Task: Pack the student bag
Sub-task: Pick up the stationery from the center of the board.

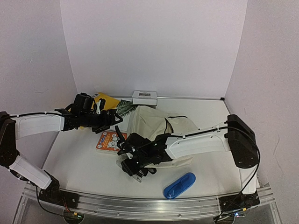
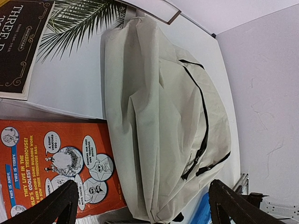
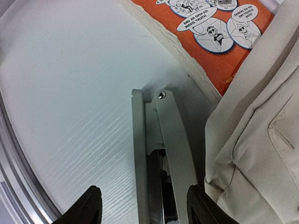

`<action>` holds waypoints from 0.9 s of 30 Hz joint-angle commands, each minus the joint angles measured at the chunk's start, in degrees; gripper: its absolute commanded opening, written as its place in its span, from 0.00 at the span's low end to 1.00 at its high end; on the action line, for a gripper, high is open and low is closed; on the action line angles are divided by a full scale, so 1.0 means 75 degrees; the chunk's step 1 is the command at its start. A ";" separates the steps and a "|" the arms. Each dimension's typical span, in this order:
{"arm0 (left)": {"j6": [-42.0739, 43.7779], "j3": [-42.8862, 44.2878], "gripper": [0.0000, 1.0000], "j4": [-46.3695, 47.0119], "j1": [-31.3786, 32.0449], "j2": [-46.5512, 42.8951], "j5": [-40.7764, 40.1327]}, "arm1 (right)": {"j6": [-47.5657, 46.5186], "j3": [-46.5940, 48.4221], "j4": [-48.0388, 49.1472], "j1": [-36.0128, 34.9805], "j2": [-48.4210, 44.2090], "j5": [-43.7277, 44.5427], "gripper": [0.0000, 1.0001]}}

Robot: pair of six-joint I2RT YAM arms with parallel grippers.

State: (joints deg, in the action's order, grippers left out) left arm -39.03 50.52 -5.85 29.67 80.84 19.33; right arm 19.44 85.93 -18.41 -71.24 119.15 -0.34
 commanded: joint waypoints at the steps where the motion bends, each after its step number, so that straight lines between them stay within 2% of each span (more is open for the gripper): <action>1: -0.0012 -0.0067 0.97 0.0166 -0.0027 -0.0239 -0.0078 | -0.0499 0.0640 -0.0240 0.0221 0.0374 0.0034 0.61; 10: -0.0011 -0.0117 0.97 0.0136 -0.0030 -0.0301 -0.0183 | -0.0814 0.1063 -0.0369 0.0418 0.0872 0.0110 0.61; 19: -0.0184 -0.0080 0.98 -0.0134 -0.0041 -0.0337 -0.0733 | -0.0928 0.1244 -0.0428 0.0429 0.1206 -0.0344 0.51; 25: -0.0505 -0.0195 0.98 -0.0367 -0.0145 -0.0402 -0.1086 | -0.0952 0.1264 -0.0428 0.0428 0.1410 -0.0492 0.48; 27: -0.0649 -0.0346 0.98 -0.0381 -0.0202 -0.0574 -0.1248 | -0.0929 0.1275 -0.0416 0.0428 0.1481 -0.0330 0.43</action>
State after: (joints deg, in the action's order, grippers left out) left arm -41.74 49.28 -7.64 28.95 80.12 13.08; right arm 12.93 94.08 -21.02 -68.38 127.72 -3.05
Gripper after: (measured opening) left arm 0.977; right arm 0.470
